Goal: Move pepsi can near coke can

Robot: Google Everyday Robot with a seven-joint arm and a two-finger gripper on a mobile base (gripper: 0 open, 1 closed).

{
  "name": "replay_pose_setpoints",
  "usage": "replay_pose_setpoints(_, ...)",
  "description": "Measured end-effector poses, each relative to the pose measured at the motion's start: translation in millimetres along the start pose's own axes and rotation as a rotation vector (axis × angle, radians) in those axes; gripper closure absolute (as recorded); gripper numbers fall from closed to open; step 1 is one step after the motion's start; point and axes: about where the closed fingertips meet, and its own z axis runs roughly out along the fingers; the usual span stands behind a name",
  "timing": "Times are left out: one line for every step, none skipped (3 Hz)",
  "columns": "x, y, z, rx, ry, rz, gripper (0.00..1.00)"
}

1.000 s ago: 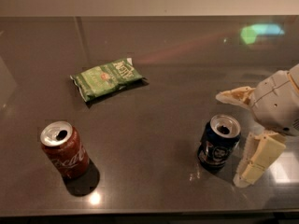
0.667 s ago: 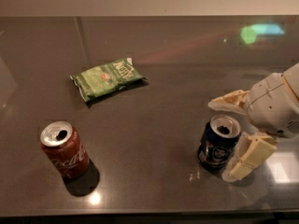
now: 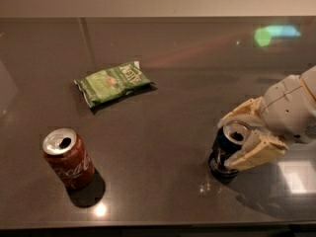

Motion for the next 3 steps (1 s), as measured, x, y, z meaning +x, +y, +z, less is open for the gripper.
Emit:
replay_pose_setpoints(-21,-8,-4,0.006,-0.017,-0.007,0.86)
replay_pose_setpoints(-58,-17,3,0.004,-0.023,-0.023,1.0)
replay_pose_setpoints(-94,-15,22,-0.027,-0.026,-0.05,1.0)
